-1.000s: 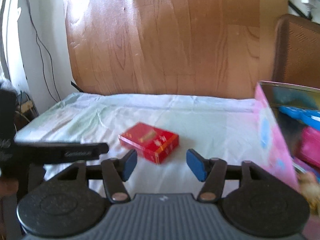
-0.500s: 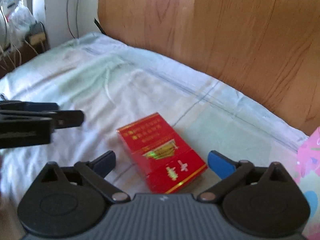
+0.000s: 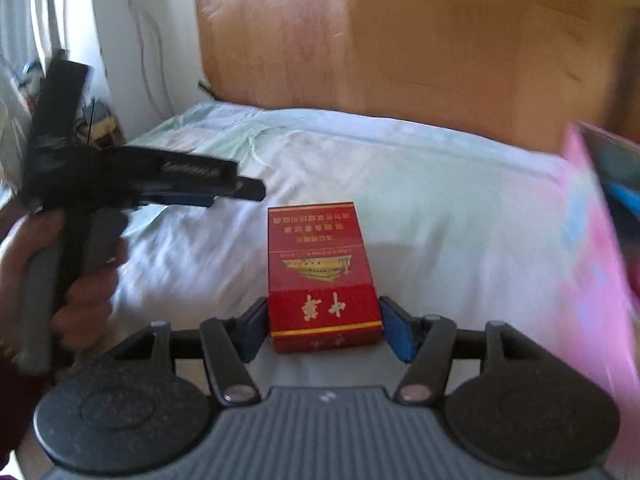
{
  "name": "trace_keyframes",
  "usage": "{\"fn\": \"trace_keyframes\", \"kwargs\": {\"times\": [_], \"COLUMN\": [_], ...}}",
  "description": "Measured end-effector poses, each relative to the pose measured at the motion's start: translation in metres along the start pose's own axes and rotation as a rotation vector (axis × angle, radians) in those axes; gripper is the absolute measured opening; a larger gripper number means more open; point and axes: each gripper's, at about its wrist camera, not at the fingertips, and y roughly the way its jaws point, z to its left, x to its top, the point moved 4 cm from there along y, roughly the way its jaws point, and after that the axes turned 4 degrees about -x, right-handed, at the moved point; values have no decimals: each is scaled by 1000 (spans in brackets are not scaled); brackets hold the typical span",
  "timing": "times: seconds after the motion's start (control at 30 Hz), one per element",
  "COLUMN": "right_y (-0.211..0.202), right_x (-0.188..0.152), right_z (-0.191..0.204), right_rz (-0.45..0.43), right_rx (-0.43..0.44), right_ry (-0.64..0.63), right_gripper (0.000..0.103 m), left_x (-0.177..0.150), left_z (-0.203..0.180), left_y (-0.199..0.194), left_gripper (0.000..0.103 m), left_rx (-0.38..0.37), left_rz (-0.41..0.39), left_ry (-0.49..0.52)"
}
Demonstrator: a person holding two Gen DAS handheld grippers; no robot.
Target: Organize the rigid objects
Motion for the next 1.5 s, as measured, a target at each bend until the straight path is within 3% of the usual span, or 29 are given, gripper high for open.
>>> {"fn": "trace_keyframes", "kwargs": {"times": [0.17, 0.37, 0.53, 0.67, 0.83, 0.9, 0.97, 1.03, 1.17, 1.3, 1.5], "right_y": [-43, -47, -41, -35, -32, -33, -35, -42, -77, -111, -127], "right_x": [-42, -46, -41, -39, -39, -42, -44, -44, -31, -21, -35], "right_z": [-24, -25, -26, -25, -26, -26, -27, -27, -39, -67, -129], "right_rz": [-95, -128, -128, -125, -126, -137, -148, -168, -287, -398, -416], "right_rx": [21, 9, 17, 20, 27, 29, 27, 8, -25, -97, -199], "right_ry": [216, 239, 230, 213, 193, 192, 199, 210, 219, 236, 352], "right_gripper": [58, 57, 57, 57, 57, 57, 57, 56, 56, 56, 56], "left_x": [-11, -21, -37, -50, -52, -52, -50, -44, -24, -5, -8], "left_z": [-21, -57, -99, -120, -126, -126, -123, -126, -156, -201, -272], "left_y": [-4, -51, -90, -87, -70, -60, -48, -48, -66, -67, -21], "left_gripper": [75, 77, 84, 85, 82, 71, 33, 34, 34, 34, 40], "left_rx": [-304, -485, -504, -465, -447, -432, -451, -488, -563, -656, -631], "left_rz": [65, 38, -43, -37, 16, 44, 112, 125, 44, 27, 89], "left_ry": [-19, 7, 236, 354, 359, 351, 302, 262, 304, 329, 382]}}
